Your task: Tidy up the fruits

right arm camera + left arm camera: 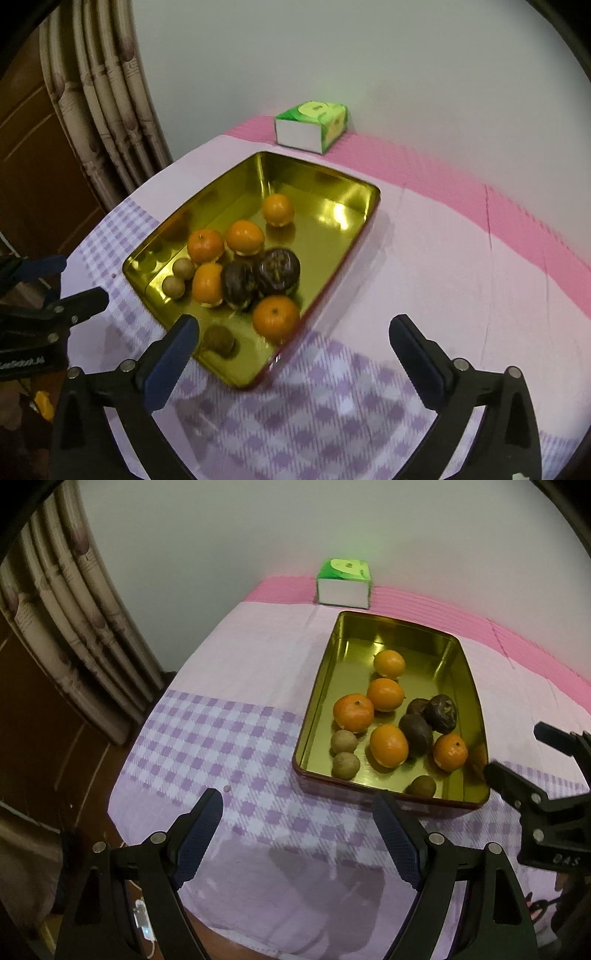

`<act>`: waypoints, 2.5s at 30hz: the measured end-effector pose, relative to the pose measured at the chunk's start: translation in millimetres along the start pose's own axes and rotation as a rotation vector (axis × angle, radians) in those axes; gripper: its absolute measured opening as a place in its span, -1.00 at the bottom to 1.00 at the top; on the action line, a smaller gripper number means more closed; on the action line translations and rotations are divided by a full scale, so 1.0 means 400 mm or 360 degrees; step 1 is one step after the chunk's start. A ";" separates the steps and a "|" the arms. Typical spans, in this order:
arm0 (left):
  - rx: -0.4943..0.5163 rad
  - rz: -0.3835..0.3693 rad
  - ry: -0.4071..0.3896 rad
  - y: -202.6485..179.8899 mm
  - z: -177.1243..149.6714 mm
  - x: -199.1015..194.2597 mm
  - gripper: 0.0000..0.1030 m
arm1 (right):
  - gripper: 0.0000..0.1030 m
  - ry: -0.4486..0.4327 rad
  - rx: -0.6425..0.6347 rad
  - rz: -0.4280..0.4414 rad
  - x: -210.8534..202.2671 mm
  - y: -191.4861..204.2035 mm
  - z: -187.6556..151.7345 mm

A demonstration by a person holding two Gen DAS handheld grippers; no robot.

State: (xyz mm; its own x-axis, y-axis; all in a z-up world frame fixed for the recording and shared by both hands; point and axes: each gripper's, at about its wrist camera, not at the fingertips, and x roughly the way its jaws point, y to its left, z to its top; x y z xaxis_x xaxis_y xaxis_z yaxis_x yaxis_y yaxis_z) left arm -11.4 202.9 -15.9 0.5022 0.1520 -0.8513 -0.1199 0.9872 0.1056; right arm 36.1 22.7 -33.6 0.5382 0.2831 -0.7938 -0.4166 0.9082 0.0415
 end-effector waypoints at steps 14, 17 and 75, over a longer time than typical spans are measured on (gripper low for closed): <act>0.0139 -0.0013 -0.0082 -0.041 -0.013 -0.027 0.62 | 0.99 0.0060 0.0053 -0.0049 -0.020 -0.005 -0.063; 0.0164 -0.0016 -0.0088 -0.049 -0.016 -0.029 0.62 | 0.99 0.0061 0.0052 -0.0060 -0.020 -0.004 -0.067; 0.0205 -0.0018 -0.0090 -0.063 -0.024 -0.025 0.62 | 0.99 0.0074 0.0032 -0.0066 -0.011 0.010 -0.076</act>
State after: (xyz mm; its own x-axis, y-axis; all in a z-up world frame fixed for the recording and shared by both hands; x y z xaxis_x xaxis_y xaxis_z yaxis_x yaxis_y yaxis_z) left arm -21.6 176.2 -15.0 0.5507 0.1398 -0.8229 -0.0050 0.9864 0.1642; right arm 9.6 15.6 -48.4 0.5199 0.2309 -0.8224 -0.3798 0.9249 0.0196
